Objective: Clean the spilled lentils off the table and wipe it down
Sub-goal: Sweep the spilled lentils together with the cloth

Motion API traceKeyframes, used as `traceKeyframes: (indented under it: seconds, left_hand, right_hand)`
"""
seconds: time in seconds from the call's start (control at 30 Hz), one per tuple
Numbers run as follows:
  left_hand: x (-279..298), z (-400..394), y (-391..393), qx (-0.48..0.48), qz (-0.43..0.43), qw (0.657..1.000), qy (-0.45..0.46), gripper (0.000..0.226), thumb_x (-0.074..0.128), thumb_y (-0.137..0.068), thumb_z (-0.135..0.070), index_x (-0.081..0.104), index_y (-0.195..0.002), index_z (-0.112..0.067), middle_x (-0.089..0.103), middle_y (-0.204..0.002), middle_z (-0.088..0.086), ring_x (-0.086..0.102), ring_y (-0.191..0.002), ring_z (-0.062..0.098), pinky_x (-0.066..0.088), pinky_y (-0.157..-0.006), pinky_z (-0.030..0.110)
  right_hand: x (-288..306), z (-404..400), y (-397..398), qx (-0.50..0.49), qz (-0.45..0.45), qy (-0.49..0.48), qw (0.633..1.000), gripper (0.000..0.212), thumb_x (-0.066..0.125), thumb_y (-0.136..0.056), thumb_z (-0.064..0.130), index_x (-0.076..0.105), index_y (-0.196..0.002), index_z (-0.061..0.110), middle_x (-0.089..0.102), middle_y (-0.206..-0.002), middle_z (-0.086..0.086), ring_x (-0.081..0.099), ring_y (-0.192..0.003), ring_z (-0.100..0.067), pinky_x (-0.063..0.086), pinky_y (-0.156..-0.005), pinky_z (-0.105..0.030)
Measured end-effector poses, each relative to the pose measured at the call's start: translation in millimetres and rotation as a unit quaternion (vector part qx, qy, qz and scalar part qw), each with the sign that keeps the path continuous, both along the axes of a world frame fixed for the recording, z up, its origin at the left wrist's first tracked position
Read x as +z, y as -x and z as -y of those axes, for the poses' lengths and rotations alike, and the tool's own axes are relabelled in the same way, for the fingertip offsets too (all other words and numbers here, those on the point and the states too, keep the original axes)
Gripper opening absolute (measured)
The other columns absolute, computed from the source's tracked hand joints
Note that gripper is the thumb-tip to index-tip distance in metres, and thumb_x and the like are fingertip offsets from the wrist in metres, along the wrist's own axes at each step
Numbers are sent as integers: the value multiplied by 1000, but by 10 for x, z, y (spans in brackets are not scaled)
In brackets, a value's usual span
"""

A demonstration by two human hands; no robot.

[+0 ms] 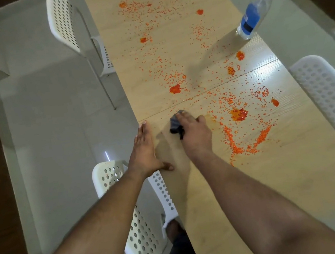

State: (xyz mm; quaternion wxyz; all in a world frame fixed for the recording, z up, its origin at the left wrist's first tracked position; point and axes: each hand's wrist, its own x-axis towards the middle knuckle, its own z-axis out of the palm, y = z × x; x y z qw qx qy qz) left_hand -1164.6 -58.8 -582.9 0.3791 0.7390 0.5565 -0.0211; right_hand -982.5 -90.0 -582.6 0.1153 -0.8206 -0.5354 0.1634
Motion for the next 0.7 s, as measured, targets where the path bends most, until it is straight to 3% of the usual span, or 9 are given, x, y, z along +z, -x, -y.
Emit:
traceKeyframes:
  seconds: [0.1,0.23,0.37,0.47,0.6,0.7]
  left_hand:
    - [6,-34,21,1,3,1000,-9,180,100,-42,-64,-23,-164,-17,-19,-175,-4,-20,-159,10,1,-133,38]
    - [33,-91,37,3,6,1000,-8,181,101,-41,-64,-23,-164,-18,-18,-175,-5,-19,-159,10,0,-131,36]
    - [77,-112,53,17,20,1000,4,178,102,-41,-60,-19,-166,-21,-15,-176,-5,-12,-160,13,8,-132,38]
    - [60,-144,91,30,29,999,-9,164,102,-56,-48,-18,-166,-28,-11,-176,-4,-4,-162,20,18,-131,47]
    - [46,-186,89,23,20,1000,1,174,104,-46,-52,-21,-165,-25,-11,-176,-4,-6,-162,17,16,-132,43]
    - [44,-218,71,19,14,1000,18,180,105,-42,-53,-25,-164,-22,-16,-175,-4,-12,-161,14,10,-132,39]
  right_hand:
    - [-24,-101,-244,-78,-3,-2,997,60,45,-105,6,46,-156,38,47,-160,17,46,-121,-26,54,-91,-37]
    - [17,53,-155,-86,-27,-41,995,61,51,-103,5,48,-156,37,50,-158,15,45,-128,-31,53,-95,-40]
    - [19,273,251,58,-57,-98,992,67,74,-87,11,58,-149,31,59,-151,11,52,-106,-27,56,-70,-37]
    - [-40,244,490,148,-46,-36,987,77,87,-77,29,58,-149,29,58,-152,8,54,-109,-29,58,-70,-38]
    - [13,-23,524,151,-2,11,988,72,77,-89,29,48,-156,32,49,-160,11,49,-118,-30,57,-75,-38]
    - [99,-291,383,95,0,5,995,58,50,-103,13,44,-157,34,43,-163,14,45,-119,-28,53,-83,-37]
